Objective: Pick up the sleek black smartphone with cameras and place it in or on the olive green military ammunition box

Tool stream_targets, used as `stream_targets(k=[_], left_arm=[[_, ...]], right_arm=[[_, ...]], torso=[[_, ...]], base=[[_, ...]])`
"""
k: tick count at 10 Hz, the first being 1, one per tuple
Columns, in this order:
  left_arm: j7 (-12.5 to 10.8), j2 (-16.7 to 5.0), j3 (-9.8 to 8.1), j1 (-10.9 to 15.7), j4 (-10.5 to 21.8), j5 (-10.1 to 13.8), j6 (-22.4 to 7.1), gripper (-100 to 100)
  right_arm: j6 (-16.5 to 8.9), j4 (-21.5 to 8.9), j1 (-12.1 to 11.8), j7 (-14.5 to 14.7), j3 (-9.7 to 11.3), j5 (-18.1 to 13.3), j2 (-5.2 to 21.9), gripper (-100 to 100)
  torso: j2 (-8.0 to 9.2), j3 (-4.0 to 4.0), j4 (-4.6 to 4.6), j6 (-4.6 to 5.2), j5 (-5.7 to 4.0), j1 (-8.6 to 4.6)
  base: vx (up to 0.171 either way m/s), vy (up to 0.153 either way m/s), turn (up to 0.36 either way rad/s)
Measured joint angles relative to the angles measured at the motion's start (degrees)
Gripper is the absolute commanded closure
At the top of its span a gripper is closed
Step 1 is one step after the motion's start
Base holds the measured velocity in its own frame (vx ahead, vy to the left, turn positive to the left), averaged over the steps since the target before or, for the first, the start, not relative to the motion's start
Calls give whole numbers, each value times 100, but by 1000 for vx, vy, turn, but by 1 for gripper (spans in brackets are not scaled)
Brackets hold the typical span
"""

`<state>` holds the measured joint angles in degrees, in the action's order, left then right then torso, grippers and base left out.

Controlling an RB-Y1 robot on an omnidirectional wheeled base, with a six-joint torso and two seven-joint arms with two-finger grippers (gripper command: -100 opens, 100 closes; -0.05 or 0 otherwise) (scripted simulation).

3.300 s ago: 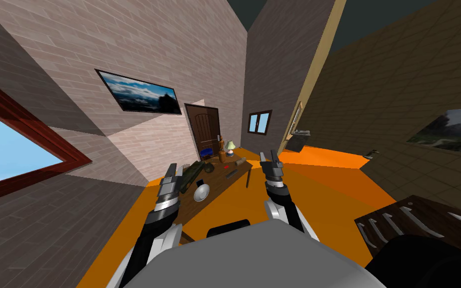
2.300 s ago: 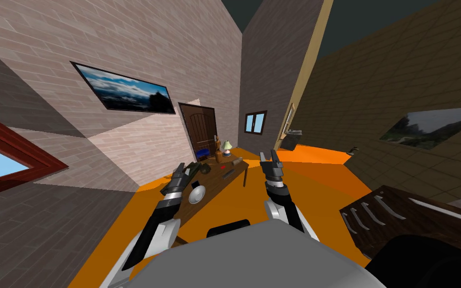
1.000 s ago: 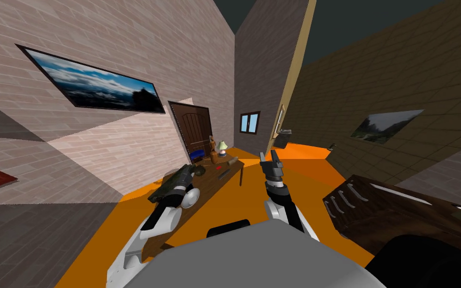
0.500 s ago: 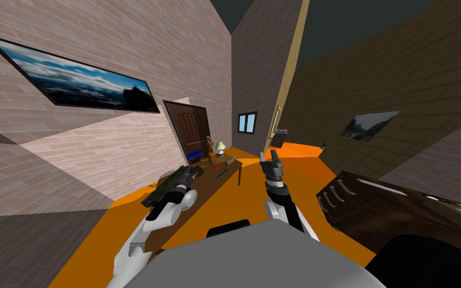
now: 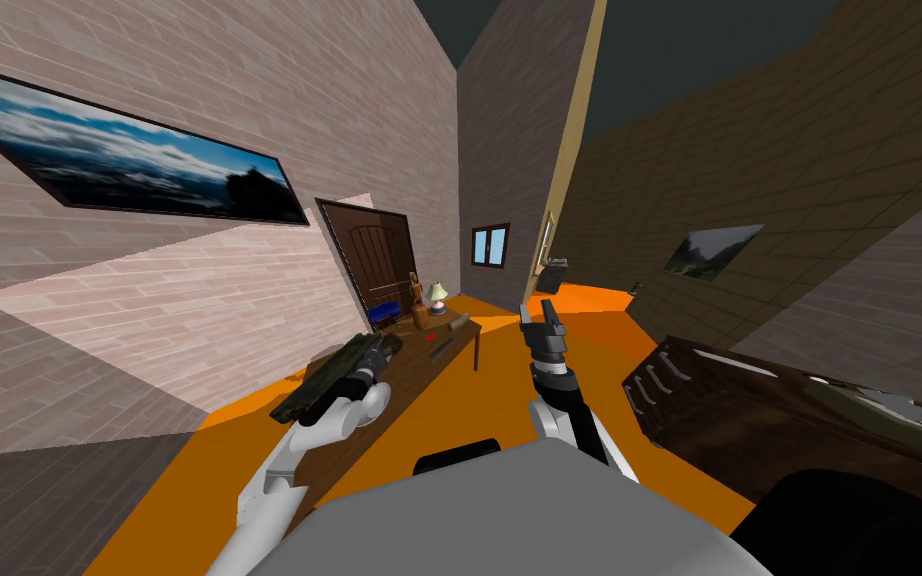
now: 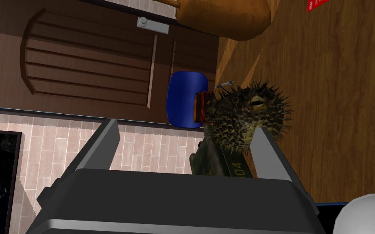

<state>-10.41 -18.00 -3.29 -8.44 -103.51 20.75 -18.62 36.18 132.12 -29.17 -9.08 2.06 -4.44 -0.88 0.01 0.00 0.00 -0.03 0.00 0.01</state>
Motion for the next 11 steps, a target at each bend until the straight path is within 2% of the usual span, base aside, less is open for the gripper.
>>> stream_targets(k=[3, 5, 10, 11], left_arm=[[-190, -162, -58, 255, 409, 279, -455, -100], [-263, -198, -88, 272, 434, 348, -752, -100], [-551, -487, -222, 698, 1080, 771, -1550, -100], [-593, -530, -241, 711, 1139, 839, -1706, -100]], right_arm=[[0, 0, 0, 0, 0, 0, 0, 0], [0, 0, 0, 0, 0, 0, 0, 0], [0, 0, 0, 0, 0, 0, 0, 0], [0, 0, 0, 0, 0, 0, 0, 0]], torso=[[-1, 0, 0, 2, 0, 2], [1, 0, 0, -2, 1, 2], [-1, 0, 0, 1, 1, 7], [0, 0, 0, -2, 2, 7]], base=[[-3, 5, -77], [-2, 4, -43], [-3, 14, -82], [-3, 21, -108]])
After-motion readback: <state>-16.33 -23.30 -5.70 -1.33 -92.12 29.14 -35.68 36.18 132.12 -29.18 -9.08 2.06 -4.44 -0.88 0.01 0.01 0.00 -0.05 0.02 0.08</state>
